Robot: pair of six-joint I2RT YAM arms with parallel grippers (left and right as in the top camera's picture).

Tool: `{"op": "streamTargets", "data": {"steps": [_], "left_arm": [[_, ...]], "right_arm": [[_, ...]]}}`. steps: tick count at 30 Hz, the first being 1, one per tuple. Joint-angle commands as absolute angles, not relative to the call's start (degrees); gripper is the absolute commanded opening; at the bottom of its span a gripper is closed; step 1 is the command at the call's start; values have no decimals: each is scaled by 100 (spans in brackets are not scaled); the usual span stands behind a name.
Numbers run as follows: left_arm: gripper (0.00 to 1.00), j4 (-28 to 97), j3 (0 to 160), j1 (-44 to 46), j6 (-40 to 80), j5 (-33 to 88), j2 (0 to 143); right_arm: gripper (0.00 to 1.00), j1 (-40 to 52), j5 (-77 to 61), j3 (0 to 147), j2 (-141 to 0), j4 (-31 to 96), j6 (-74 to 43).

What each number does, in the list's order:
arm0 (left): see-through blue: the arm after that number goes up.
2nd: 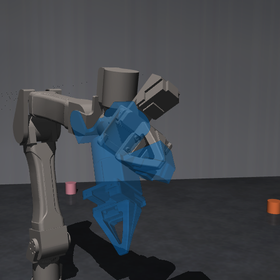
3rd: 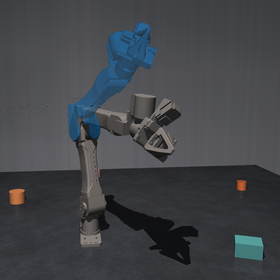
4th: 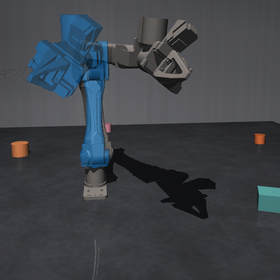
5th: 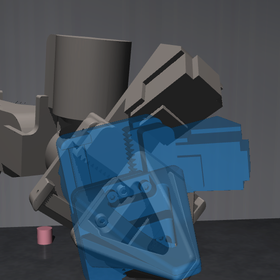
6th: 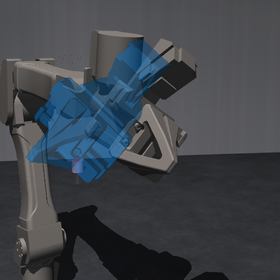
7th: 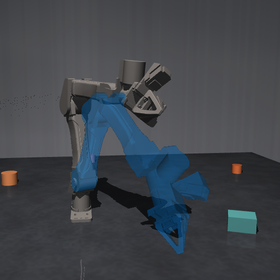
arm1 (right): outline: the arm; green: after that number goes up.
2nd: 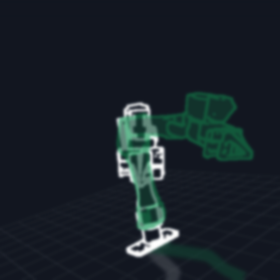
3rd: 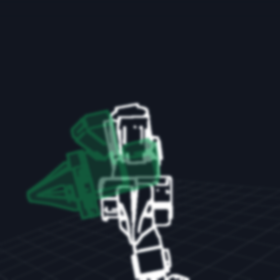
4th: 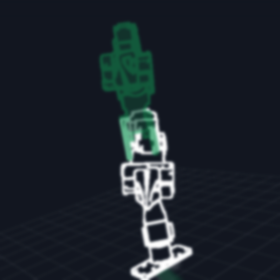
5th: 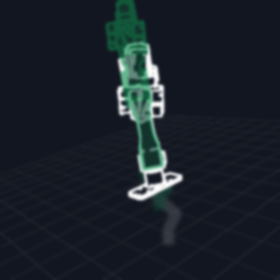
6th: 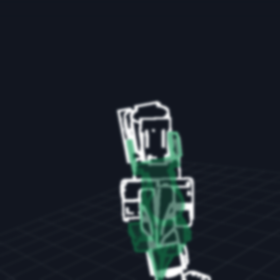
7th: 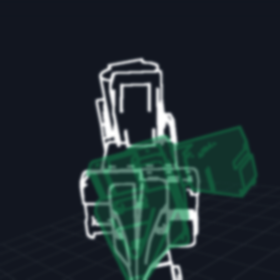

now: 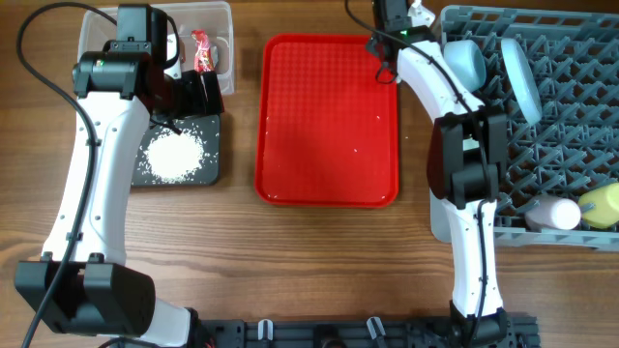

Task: Sort waste into correct bins and load items into the dishwasher rack
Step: 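Move the right gripper down to the white spoon on the table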

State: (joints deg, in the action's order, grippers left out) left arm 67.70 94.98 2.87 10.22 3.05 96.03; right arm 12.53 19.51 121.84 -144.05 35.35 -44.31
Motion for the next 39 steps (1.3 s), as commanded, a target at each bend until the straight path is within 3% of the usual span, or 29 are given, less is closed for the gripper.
{"op": "streamTargets", "data": {"steps": [1,17,24,28,34,39], "left_arm": [[100,6759,9476,266,1076,333,9644],[100,6759,9476,266,1076,331,9644],[100,6759,9476,266,1076,331,9644],[100,6759,9476,266,1076,333,9644],[100,6759,9476,266,1076,333,9644],[100,6759,9476,266,1076,333,9644]], "right_arm": [[74,1118,2097,12234,-14492,3559,-4560],[57,1100,1774,12136,-14726,3776,-4512],[56,1100,1798,12136,-14908,3986,-4346],[45,1094,1800,12136,-14912,4086,-4348],[45,1094,1758,12136,-14916,4340,-4364],[45,1096,952,12136,-14929,4274,-4189]]}}
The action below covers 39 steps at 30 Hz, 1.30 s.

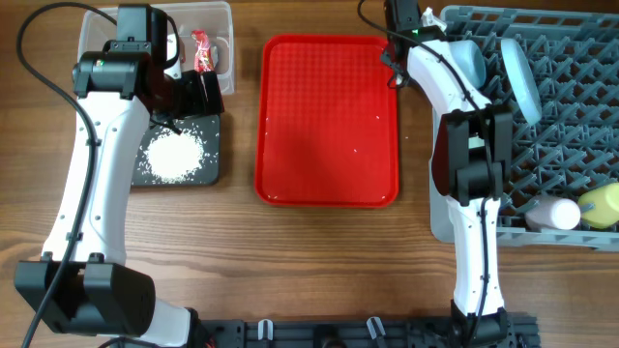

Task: Sort waste into correct bins and load items into the dishwasher rack
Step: 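Move the right gripper down to the white spoon on the table, then grasp the white spoon handle with the right gripper and lift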

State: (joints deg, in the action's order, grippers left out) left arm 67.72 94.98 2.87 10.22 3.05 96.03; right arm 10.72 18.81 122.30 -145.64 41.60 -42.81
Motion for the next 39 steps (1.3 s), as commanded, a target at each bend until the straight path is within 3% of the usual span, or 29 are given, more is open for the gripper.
{"op": "streamTargets", "data": {"steps": [1,14,18,21,26,28,34,38,39], "left_arm": [[100,6759,9476,266,1076,333,9644],[100,6759,9476,266,1076,331,9644],[100,6759,9476,266,1076,331,9644],[100,6759,9476,266,1076,333,9644],[100,6759,9476,266,1076,333,9644],[100,6759,9476,266,1076,331,9644],[100,6759,9476,266,1076,331,9644],[100,6759,9476,266,1076,333,9644],[100,6759,9476,266,1076,333,9644]], "right_arm": [[45,1096,884,12136,-14940,4331,-4141],[43,1107,714,12136,-14962,5172,-3450],[5,1107,718,12138,-14962,5253,-3446],[4,1107,718,12138,-14962,5321,-3444],[7,1105,720,12138,-14962,5332,-3225],[43,1105,718,12138,-14960,5146,-3022],[47,1105,718,12138,-14962,5030,-2989],[17,1105,718,12138,-14962,5019,-2873],[14,1105,718,12138,-14962,5024,-2849]]}}
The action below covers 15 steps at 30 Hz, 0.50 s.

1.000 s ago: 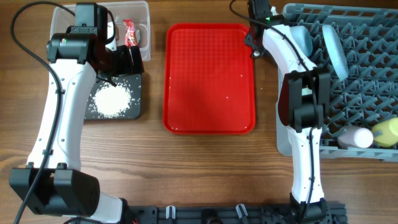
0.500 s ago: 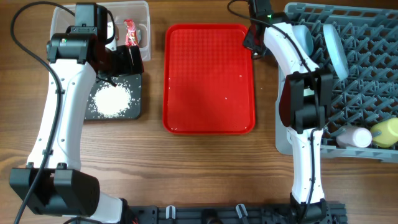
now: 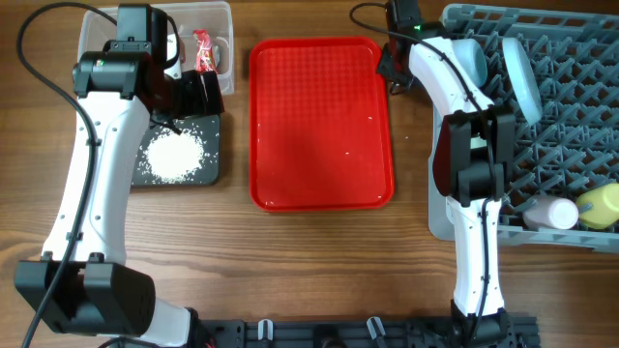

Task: Sort waste into correct bins and load items into the dishwasher rack
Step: 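Grasp the white spoon handle with the right gripper and lift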

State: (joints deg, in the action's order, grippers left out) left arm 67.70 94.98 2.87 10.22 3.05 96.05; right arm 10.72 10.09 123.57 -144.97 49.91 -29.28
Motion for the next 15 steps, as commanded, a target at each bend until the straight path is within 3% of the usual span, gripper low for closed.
{"op": "streamTargets", "data": {"steps": [1,7,15], "left_arm": [[100,6759,9476,266,1076,333,9644],[100,6759,9476,266,1076,333,9644],[100,6759,9476,266,1076,333,9644]], "right_arm": [[12,1105,718,12138,-14962,5030,-2849],[4,1105,539,12143,-14958,5100,-2689],[4,1105,224,12173,-14374,5581,-2550]]}}
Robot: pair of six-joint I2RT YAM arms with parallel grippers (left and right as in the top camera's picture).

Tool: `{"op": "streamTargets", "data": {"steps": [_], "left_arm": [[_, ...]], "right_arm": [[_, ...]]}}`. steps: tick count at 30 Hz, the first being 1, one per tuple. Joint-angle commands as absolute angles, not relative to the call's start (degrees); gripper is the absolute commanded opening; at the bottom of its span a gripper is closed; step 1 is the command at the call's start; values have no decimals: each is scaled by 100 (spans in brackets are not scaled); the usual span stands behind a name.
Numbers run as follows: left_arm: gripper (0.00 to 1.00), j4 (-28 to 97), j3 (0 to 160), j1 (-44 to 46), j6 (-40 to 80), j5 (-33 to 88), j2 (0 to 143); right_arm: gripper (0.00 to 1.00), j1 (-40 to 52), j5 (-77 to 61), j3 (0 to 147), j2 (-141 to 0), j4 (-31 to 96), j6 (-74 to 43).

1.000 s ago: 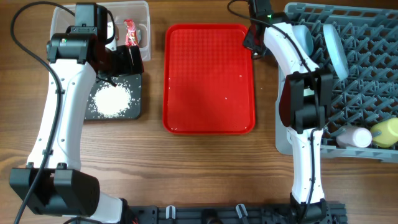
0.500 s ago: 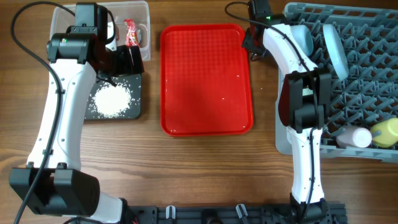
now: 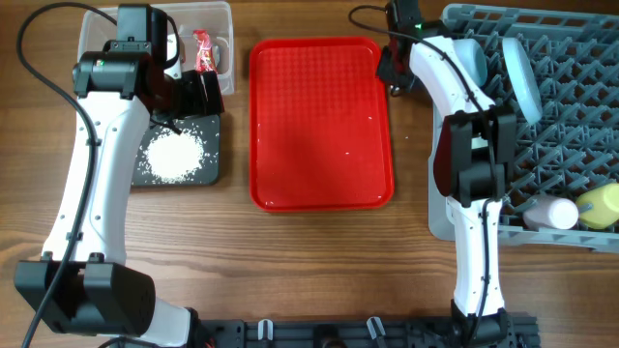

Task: Sort waste into correct bins and load items into the dishwasher rack
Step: 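Grasp the white spoon handle with the right gripper and lift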

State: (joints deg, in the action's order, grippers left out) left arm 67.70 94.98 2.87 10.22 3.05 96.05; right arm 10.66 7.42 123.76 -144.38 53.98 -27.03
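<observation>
A red tray (image 3: 322,121) lies bare on the middle of the table, a few white specks on it. My right gripper (image 3: 385,70) is at the tray's far right corner, and its fingers are hidden under the wrist. My left gripper (image 3: 206,93) hangs over the border between the clear bin (image 3: 222,19) and the black bin (image 3: 215,164); its jaws cannot be made out. A red wrapper (image 3: 201,50) lies in the clear bin. White crumbs (image 3: 174,155) lie in the black bin. The grey dishwasher rack (image 3: 566,126) stands at the right.
In the rack are a light blue bowl (image 3: 469,58), a pale plate (image 3: 520,75), a white bottle (image 3: 551,213) and a yellow cup (image 3: 601,205). The right arm's links run along the rack's left side. Wooden tabletop (image 3: 309,271) shows in front.
At first the tray lay slightly further right, with my right gripper at its far right corner. Later the gripper was a little lower at that corner. By half a second ago the tray had shifted left and turned a little. The left arm stayed still throughout.
</observation>
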Motion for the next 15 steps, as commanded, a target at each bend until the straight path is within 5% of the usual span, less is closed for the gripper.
{"op": "streamTargets", "data": {"steps": [1,12,13,15], "left_arm": [[100,6759,9476,266,1076,331,9644],[100,6759,9476,266,1076,333,9644],[100,6759,9476,266,1076,333,9644],[100,6759,9476,266,1076,333,9644]], "right_arm": [[4,1105,193,12173,-14261,5682,-2547],[5,1105,189,12171,-12910,6211,-2049],[7,1105,301,12125,-12960,6160,-2058],[29,1105,366,12062,-13194,5994,-2058]]}}
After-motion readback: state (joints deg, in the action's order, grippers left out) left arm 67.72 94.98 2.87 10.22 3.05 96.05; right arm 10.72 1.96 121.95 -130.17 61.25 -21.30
